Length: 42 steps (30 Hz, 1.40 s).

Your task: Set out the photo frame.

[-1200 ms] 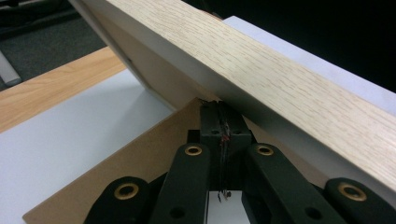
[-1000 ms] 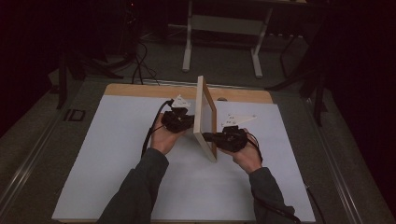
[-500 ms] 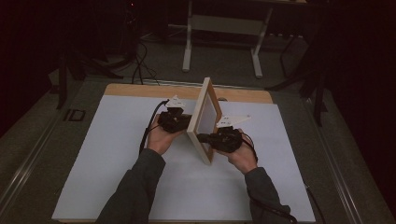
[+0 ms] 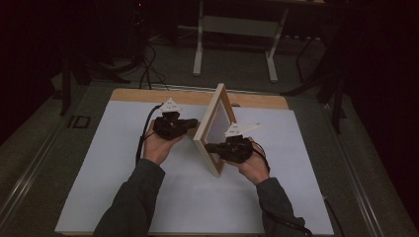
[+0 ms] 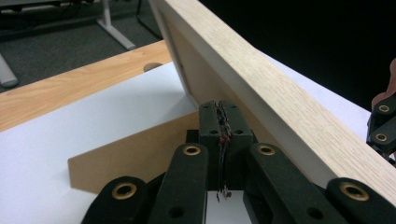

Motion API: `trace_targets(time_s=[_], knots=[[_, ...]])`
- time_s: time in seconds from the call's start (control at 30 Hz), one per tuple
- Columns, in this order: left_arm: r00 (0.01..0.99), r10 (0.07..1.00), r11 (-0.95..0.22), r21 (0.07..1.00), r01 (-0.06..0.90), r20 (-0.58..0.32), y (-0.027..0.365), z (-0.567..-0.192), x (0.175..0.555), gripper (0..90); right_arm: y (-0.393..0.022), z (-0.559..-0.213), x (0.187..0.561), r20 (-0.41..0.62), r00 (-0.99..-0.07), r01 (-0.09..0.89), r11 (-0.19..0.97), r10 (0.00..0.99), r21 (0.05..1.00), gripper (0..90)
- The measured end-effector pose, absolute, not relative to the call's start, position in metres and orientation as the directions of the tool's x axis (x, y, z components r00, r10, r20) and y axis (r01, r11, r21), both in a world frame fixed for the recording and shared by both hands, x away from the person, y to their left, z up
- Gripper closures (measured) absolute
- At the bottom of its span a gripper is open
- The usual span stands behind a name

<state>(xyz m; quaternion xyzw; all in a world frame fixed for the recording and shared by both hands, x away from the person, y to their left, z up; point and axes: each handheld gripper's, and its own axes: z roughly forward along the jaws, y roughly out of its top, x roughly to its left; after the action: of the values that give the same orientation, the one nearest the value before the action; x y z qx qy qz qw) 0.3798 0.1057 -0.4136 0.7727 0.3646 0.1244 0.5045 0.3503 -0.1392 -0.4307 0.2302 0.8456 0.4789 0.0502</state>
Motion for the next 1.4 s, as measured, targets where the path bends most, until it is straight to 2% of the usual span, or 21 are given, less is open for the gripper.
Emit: trace_targets(time_s=[0.3, 0.57, 0.73, 0.97, 1.13, 1.4], knots=[[0.685, 0.703, -0.199, 0.872, 0.448, -0.192, 0.113, -0.407, 0.372, 83.1, -0.137, -0.431, 0.349, 0.136, -0.891, 0.339, 0.435, 0.434, 0.834, 89.8], [0.678, 0.699, -0.173, 0.866, 0.47, -0.228, 0.113, -0.404, 0.365, 67.0, -0.136, -0.431, 0.349, 0.126, -0.891, 0.334, 0.443, 0.435, 0.832, 89.2], [0.682, 0.697, -0.168, 0.874, 0.455, -0.221, 0.111, -0.401, 0.36, 63.2, -0.137, -0.433, 0.349, 0.103, -0.889, 0.329, 0.465, 0.447, 0.822, 85.5], [0.66, 0.715, -0.135, 0.882, 0.452, -0.23, 0.111, -0.399, 0.355, 54.4, -0.144, -0.435, 0.353, 0.102, -0.866, 0.352, 0.45, 0.49, 0.821, 73.8], [0.654, 0.714, -0.093, 0.893, 0.44, -0.248, 0.111, -0.394, 0.35, 50.9, -0.149, -0.434, 0.355, 0.102, -0.857, 0.357, 0.441, 0.505, 0.824, 70.8], [0.654, 0.721, -0.105, 0.897, 0.43, -0.229, 0.101, -0.392, 0.341, 42.7, -0.162, -0.431, 0.358, 0.113, -0.838, 0.374, 0.412, 0.533, 0.831, 67.3]])
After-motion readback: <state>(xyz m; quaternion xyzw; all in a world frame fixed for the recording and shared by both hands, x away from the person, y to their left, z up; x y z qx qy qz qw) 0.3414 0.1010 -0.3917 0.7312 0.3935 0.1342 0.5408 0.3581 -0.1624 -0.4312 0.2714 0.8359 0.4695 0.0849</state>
